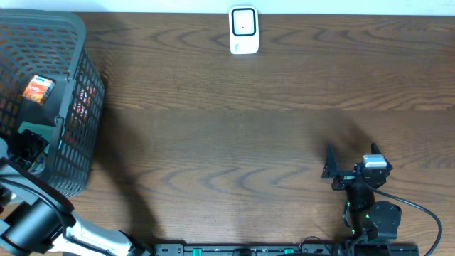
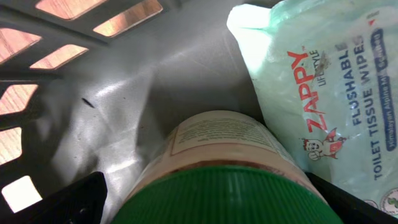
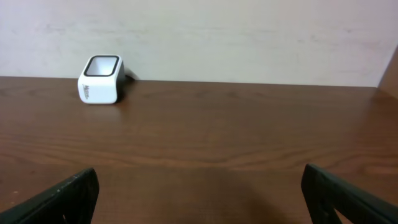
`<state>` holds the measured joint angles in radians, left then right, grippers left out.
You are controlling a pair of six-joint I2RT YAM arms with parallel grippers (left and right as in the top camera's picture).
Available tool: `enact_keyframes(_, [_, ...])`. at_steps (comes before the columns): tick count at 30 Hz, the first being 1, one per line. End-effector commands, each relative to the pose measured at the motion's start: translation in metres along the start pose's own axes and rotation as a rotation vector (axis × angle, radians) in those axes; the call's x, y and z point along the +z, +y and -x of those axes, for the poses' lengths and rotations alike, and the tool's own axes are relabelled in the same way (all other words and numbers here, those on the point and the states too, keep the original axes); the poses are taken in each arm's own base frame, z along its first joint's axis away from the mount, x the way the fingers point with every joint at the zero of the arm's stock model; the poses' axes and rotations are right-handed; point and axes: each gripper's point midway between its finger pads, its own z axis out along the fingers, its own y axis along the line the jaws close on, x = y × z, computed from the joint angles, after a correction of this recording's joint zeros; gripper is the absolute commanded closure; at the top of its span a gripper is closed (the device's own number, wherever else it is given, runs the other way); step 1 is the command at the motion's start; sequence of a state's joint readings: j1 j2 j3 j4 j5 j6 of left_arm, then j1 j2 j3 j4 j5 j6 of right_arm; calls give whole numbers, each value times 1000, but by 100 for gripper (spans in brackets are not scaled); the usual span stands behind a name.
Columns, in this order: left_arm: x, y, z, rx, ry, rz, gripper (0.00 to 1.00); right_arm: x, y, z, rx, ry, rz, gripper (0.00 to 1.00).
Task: Scan the item barcode
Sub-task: 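Grasp the green-lidded jar with the left gripper and lift it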
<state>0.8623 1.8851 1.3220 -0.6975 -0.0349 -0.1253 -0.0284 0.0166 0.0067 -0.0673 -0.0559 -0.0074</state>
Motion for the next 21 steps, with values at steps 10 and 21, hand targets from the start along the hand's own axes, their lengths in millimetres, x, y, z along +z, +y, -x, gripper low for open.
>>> enact_keyframes(10, [-4,3,-3,22,9,0,42,0,2,-1,7,3,8,1])
enact_keyframes(21, [-87,-15,20,11,-187,-150,42,0,2,-1,7,3,8,1])
